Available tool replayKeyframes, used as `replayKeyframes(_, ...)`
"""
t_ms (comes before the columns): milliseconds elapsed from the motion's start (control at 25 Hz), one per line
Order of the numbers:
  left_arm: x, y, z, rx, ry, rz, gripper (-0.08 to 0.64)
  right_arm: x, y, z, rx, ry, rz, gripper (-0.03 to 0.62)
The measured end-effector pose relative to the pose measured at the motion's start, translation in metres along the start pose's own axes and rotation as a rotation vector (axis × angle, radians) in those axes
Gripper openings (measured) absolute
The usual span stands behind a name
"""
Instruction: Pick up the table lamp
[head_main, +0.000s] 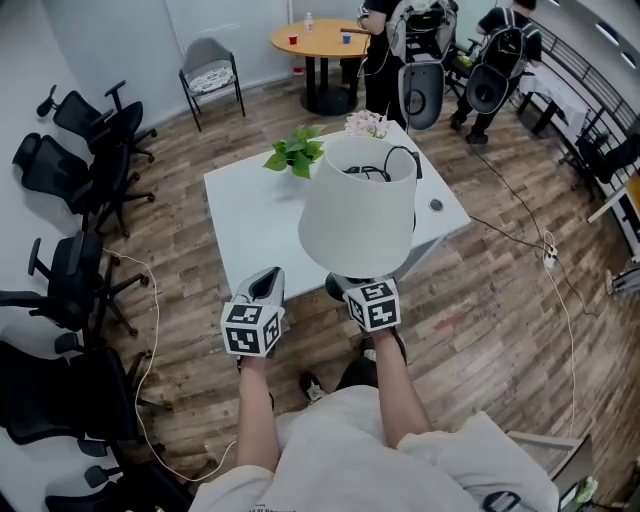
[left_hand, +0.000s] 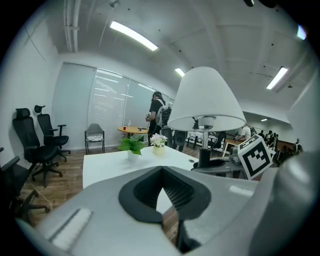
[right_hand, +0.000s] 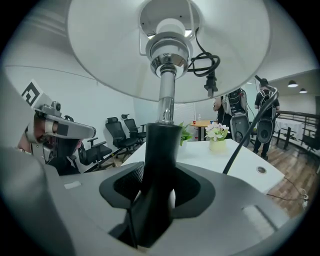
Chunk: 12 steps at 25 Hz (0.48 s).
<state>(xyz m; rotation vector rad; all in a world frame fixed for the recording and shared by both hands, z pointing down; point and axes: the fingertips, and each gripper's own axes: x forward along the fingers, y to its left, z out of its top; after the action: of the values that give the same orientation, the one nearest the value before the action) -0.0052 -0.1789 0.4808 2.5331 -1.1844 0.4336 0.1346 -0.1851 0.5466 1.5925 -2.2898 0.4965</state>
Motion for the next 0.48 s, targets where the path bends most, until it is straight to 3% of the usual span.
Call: replayKeyframes(480,-0.013,0.009,-0.002,-0.03,-0.032,0.002,0.0,0.006,0.015,0.002,-0.014,0.012,-0.007,0.193)
